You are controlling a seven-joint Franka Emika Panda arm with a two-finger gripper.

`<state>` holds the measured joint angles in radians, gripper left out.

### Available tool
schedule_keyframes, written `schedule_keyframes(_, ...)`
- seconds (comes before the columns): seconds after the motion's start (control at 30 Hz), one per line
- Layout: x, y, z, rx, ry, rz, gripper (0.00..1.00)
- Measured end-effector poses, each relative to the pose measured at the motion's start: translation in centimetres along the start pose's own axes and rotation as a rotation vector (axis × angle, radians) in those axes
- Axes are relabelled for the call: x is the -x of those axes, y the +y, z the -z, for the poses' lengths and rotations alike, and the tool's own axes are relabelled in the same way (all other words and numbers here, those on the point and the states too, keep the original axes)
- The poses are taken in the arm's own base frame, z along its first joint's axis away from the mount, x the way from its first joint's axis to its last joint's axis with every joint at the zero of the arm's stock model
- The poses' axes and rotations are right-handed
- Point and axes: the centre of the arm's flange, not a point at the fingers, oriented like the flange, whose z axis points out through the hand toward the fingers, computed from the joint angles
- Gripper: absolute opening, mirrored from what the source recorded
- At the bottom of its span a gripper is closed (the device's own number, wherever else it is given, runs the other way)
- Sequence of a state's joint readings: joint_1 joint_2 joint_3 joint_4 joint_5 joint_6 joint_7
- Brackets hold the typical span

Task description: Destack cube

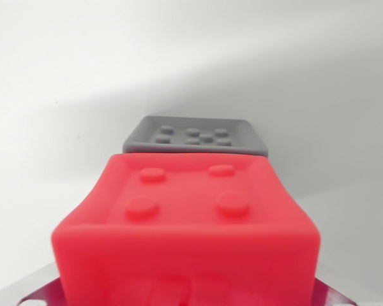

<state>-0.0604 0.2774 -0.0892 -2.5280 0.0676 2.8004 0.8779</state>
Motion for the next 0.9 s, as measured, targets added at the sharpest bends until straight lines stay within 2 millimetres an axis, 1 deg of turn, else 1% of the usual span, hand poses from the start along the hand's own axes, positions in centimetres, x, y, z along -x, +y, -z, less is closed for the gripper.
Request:
schedule_keyframes(0.43, -0.1, 0.0, 2.1, -0.002, 0.0, 0.001, 0.0)
schedule_keyframes(0.9, -0.1, -0.1, 6.0, -0.007, 0.001, 0.001, 0.0)
